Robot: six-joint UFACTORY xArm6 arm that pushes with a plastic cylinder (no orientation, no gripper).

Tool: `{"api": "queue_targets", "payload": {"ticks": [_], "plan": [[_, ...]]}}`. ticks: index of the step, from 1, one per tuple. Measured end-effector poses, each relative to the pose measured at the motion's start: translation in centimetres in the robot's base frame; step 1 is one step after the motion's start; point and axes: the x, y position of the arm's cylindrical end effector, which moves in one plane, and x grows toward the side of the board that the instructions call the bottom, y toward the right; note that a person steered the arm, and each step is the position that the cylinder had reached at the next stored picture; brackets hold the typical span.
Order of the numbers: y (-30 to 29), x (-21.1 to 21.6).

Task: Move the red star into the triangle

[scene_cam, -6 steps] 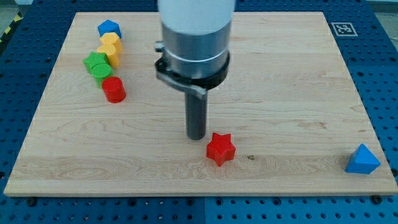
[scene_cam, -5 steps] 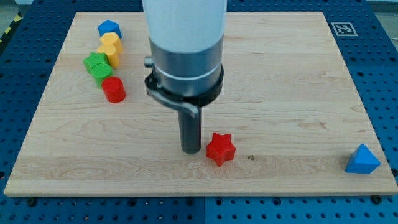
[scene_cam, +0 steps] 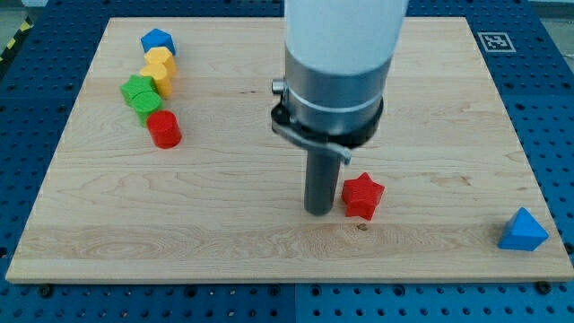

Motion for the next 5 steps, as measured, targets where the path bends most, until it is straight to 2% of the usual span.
{"api": "queue_targets", "payload": {"ticks": [1, 3, 5], "plan": [[3.1, -0.8], [10.9, 2.0], [14.2, 3.4]]}}
